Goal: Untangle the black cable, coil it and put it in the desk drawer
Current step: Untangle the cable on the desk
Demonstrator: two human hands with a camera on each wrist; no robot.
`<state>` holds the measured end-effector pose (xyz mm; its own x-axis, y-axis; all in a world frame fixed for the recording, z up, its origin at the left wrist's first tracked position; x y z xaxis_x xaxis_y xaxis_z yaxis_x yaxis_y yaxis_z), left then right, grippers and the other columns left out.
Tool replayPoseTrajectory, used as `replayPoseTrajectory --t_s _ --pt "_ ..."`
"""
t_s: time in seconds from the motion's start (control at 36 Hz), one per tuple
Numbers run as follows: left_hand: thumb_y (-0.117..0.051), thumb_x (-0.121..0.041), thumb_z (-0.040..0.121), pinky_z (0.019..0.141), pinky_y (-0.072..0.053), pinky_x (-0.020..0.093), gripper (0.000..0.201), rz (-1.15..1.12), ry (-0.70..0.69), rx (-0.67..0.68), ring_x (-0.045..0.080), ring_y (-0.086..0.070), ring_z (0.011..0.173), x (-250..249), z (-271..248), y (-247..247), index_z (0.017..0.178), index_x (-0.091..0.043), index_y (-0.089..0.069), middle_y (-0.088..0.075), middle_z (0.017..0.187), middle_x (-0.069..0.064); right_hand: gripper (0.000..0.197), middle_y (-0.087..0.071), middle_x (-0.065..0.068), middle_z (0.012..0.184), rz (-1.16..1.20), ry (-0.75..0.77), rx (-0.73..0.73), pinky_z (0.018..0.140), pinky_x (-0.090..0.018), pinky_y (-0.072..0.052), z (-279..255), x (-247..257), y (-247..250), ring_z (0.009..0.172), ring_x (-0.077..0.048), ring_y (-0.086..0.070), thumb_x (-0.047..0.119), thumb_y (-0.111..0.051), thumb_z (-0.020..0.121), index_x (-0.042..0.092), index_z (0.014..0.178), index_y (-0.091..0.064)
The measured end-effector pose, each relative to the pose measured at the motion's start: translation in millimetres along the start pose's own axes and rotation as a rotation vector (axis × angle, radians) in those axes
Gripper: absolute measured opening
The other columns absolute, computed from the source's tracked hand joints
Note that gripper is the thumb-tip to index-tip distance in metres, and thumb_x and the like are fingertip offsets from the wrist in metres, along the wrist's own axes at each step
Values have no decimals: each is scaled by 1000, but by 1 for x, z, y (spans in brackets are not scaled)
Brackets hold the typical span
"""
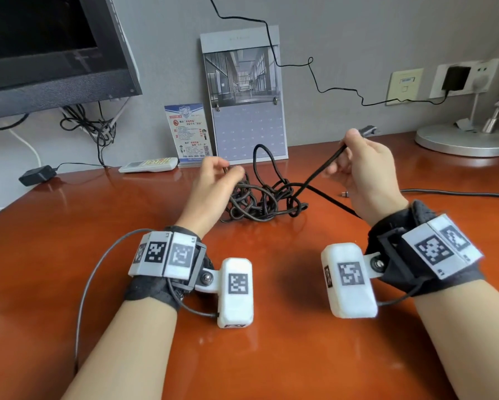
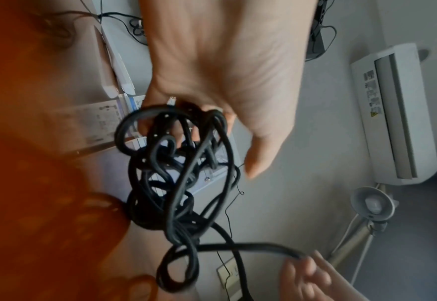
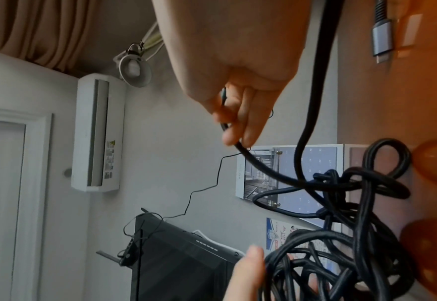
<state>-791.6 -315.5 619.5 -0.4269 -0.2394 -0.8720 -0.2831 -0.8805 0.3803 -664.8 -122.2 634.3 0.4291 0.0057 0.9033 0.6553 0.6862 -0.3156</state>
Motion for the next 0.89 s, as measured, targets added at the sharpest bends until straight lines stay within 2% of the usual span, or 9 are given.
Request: replayPoseTrajectory --t_s 0.11,0.22,0.39,0.44,0.53,0.61,0.75,0.81,0.89 --pt "-68 -33 82 85 -32 25 53 125 19 162 12 -46 109 -2 -9 -14 124 -30 -36 -47 121 -6 28 -50 1 49 -54 -39 103 54 -24 -53 -4 -7 -10 48 -15 -61 15 -46 98 10 70 -44" --pt "-74 -25 76 64 -35 21 42 217 -48 204 11 -49 89 -6 -11 -19 109 -30 -47 -52 99 -9 24 -60 -1 53 -305 -60 260 62 -31 -57 -12 -18 -25 51 -16 -64 17 -57 94 7 73 -51" --pt "-73 -9 71 62 -46 24 33 139 -41 224 14 -56 70 -5 -10 -19 91 -22 -51 -66 92 6 19 -70 0 69 -526 -146 563 53 -24 -53 -25 -21 -35 53 -13 -64 28 -60 90 11 82 -63" --pt "-71 -1 72 64 -46 15 32 101 -43 242 11 -57 74 -4 -8 -17 90 -20 -52 -66 90 3 25 -70 0 68 -504 -144 551 49 -23 -48 -23 -14 -30 51 -15 -59 32 -53 95 12 91 -67" --pt "-68 8 72 65 -43 4 31 103 -46 290 6 -58 80 -2 -7 -14 82 -20 -56 -65 87 -2 25 -63 2 61 -466 -76 285 46 -21 -33 -7 -2 -9 45 -12 -45 20 -47 95 15 82 -68" --pt "-67 9 72 82 -47 21 32 131 -31 338 11 -59 84 1 -6 -11 74 -22 -60 -64 87 -2 23 -68 4 77 -751 -2 161 66 -27 -44 3 -8 5 73 -7 -61 17 -48 91 16 83 -70" --pt "-66 9 74 87 -46 28 32 143 -7 372 14 -58 84 4 -7 -10 73 -22 -61 -64 92 5 34 -58 -3 131 -1143 -164 432 92 -23 -38 -5 -44 -5 119 -19 -52 8 -41 96 15 124 -61" --pt "-66 8 75 83 -45 24 30 146 -7 378 13 -57 81 4 -7 -11 73 -22 -61 -63 89 3 35 -54 -4 136 -1182 -181 473 101 -27 -34 -9 -49 -10 126 -20 -47 12 -40 99 14 129 -57" --pt "-66 7 76 73 -43 21 29 146 2 375 8 -55 73 5 -6 -11 72 -21 -60 -61 81 -1 34 -58 -7 130 -1164 -193 467 96 -29 -36 -11 -51 -12 118 -22 -52 26 -43 100 12 127 -59"
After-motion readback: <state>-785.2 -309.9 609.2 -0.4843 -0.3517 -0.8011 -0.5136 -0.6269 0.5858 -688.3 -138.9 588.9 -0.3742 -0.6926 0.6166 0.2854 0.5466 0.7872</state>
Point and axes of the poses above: each hand's wrist, its own z-axis towards the middle knuckle, its own y-axis out of the back of the hand, x = y × z, the point moved 6 cm from there along z, towards the middle knuckle
